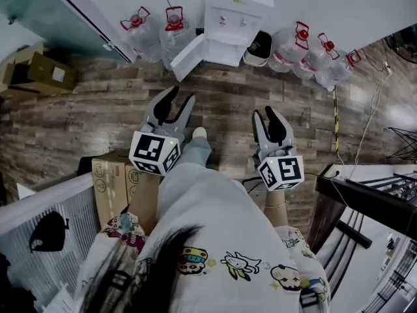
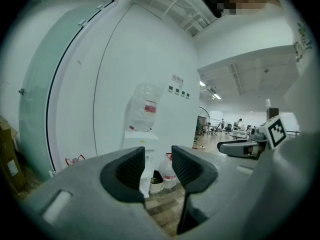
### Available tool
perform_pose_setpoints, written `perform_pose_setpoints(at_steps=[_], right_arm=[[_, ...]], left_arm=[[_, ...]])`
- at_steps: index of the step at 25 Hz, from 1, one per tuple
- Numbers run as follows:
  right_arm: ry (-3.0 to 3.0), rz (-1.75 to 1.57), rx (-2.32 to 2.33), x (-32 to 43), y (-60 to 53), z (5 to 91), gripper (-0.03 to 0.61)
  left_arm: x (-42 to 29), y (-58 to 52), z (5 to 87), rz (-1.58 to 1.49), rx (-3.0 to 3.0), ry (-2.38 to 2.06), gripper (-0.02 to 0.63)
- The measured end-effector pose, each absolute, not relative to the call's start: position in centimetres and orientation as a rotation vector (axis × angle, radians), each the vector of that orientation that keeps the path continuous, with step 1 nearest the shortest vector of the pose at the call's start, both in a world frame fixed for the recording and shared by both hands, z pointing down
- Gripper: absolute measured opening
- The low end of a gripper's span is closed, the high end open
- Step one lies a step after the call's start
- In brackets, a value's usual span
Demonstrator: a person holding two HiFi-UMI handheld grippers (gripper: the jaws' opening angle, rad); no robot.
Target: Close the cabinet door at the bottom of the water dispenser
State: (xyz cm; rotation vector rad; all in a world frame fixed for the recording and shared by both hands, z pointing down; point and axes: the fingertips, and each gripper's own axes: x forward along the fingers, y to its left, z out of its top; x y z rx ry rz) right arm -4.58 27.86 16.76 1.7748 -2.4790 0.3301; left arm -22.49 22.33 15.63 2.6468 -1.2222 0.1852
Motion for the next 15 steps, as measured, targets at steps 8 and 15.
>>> perform_pose_setpoints(at_steps=[8, 15], right_arm=[[-2.495, 0.337, 1.762, -6.4, 21.1, 16.7, 0.121], [-2.483, 0.363, 1.732, -8.1, 18.1, 17.3, 0.121]], left_arm=[[-25.1, 15.5, 15.2, 0.159, 2.636, -1.28, 0.161], [-26.9, 13.2, 16.5, 0.171, 2.59, -1.284, 0.161]])
